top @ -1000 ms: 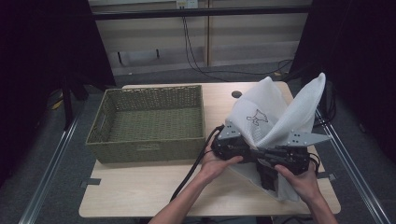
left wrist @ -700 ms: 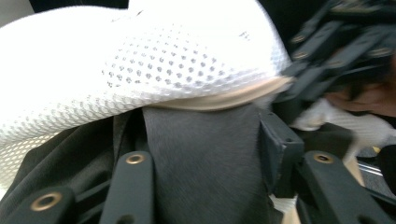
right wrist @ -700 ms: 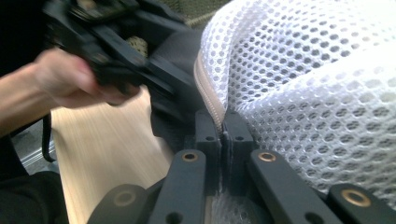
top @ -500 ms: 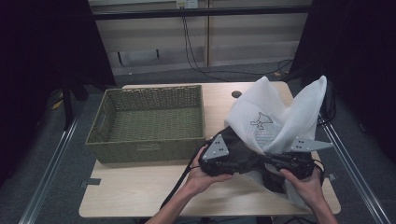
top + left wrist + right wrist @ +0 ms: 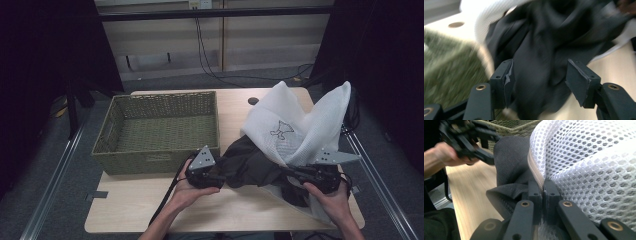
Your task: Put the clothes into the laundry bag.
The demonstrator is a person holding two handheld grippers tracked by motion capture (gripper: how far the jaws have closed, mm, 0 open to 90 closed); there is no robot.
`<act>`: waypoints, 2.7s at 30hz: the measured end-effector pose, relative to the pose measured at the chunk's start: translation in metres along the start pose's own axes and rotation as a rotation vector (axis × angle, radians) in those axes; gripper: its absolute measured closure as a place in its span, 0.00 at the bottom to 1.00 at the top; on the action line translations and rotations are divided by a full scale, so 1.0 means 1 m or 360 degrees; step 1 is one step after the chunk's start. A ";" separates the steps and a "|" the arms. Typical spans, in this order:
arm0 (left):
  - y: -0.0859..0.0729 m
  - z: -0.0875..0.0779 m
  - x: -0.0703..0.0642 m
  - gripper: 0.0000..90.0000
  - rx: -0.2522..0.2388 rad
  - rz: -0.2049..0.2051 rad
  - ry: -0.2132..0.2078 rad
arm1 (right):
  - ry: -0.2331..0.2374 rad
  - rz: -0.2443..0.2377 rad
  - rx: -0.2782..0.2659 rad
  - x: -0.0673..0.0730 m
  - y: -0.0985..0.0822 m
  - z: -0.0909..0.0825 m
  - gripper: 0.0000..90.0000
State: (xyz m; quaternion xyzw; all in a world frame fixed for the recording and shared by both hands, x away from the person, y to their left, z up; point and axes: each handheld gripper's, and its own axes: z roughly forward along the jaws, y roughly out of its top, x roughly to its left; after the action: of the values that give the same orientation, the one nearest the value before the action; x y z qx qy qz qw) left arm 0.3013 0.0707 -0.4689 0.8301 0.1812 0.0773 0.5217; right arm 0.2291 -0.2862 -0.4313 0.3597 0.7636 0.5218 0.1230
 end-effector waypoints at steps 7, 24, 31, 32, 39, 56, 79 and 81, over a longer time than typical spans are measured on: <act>-0.019 0.011 0.007 0.44 0.0150 0.0017 0.0006 | -0.0025 -0.0024 -0.0015 0.001 0.005 -0.004 0.93; -0.021 0.020 0.006 0.97 0.0183 -0.0027 -0.0047 | -0.0166 -0.0066 -0.0006 -0.004 0.031 0.007 0.26; -0.007 0.030 -0.005 0.97 0.0082 -0.0038 -0.0181 | -0.0100 -0.0041 0.0064 -0.006 0.028 0.033 0.09; -0.003 0.033 -0.008 0.97 0.0080 -0.0029 -0.0181 | -0.0081 -0.0038 0.0072 -0.006 0.029 0.036 0.08; 0.024 0.050 -0.019 0.97 0.0042 0.0025 -0.0227 | -0.0002 -0.0092 0.0203 0.002 0.024 0.059 0.00; 0.052 0.071 -0.019 0.97 0.0027 -0.0072 -0.0271 | -0.0053 -0.0183 0.0364 0.009 0.004 0.099 0.32; 0.017 -0.027 0.003 0.55 -0.0150 -0.0027 -0.0206 | 0.0113 -0.0037 0.0229 -0.012 -0.004 0.045 0.81; 0.007 -0.028 0.007 0.56 -0.0081 -0.0039 -0.0168 | 0.0129 -0.0024 0.0208 -0.012 -0.004 0.040 0.82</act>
State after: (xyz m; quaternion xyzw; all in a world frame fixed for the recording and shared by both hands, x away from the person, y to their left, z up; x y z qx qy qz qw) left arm 0.2999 0.0943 -0.4508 0.8172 0.1616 0.0315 0.5524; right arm 0.2581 -0.2667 -0.4538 0.3399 0.8031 0.4840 0.0720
